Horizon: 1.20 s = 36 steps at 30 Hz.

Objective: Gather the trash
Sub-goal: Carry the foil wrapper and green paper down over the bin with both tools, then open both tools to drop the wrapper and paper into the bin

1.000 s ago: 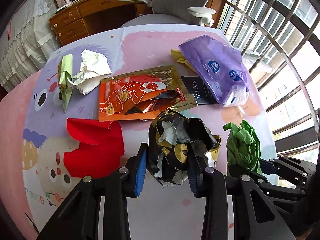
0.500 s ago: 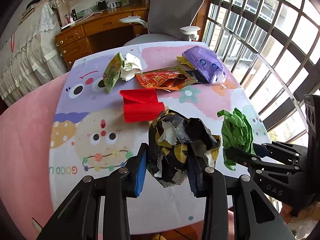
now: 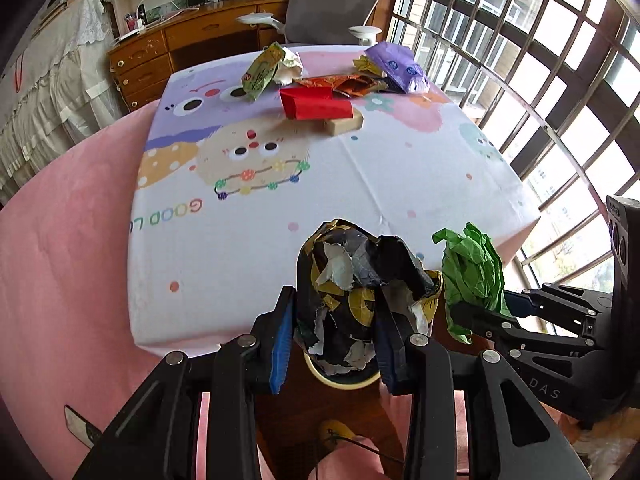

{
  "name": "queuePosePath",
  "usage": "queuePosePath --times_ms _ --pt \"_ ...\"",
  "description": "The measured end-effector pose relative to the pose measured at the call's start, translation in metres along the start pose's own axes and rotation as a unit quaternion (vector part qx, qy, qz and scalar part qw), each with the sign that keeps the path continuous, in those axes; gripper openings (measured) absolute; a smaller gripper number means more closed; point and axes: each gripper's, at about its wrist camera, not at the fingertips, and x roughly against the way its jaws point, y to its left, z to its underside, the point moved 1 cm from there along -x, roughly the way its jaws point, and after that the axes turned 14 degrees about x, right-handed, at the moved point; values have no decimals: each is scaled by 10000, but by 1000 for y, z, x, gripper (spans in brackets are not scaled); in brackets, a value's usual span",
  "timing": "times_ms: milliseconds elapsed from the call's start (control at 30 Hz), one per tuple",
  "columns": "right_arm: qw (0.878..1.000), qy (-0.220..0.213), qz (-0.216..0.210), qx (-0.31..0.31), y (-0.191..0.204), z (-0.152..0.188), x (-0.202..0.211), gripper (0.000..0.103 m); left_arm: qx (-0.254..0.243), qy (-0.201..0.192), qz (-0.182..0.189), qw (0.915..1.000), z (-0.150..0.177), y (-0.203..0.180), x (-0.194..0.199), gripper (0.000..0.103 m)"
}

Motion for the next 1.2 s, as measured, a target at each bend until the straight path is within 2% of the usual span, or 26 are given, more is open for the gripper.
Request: queuePosePath --times_ms 133,267,367,500,700,833,967,1033,1200 --pt "9995 320 19 72 27 35 -2 26 130 342 37 9993 33 6 -18 35" --pt "9980 613 -17 120 35 64 -12 26 92 707 -45 9974 67 1 -51 35" --pt "9962 871 -82 41 35 91 -32 26 123 1088 -68 9940 99 -2 -92 36" --pt "9911 1283 -225 -280 19 135 -83 26 290 1555 -190 9872 142 0 -170 36" --pt "9790 1889 -431 -642 -14 216 -193 26 401 1655 -426 9845 188 1 -285 36" --pt "9762 2028 -435 -639 -35 247 -255 26 452 1691 -536 9831 211 3 -341 36" --pt "9761 2031 -439 -638 -52 261 -298 26 517 1762 -660 9808 230 7 -376 36" --pt "9756 2059 -431 -631 -61 268 -316 26 596 1805 -689 9793 229 7 -392 36" --pt "9729 2173 -458 -650 -75 273 -348 27 700 1785 -669 9792 231 8 -405 38"
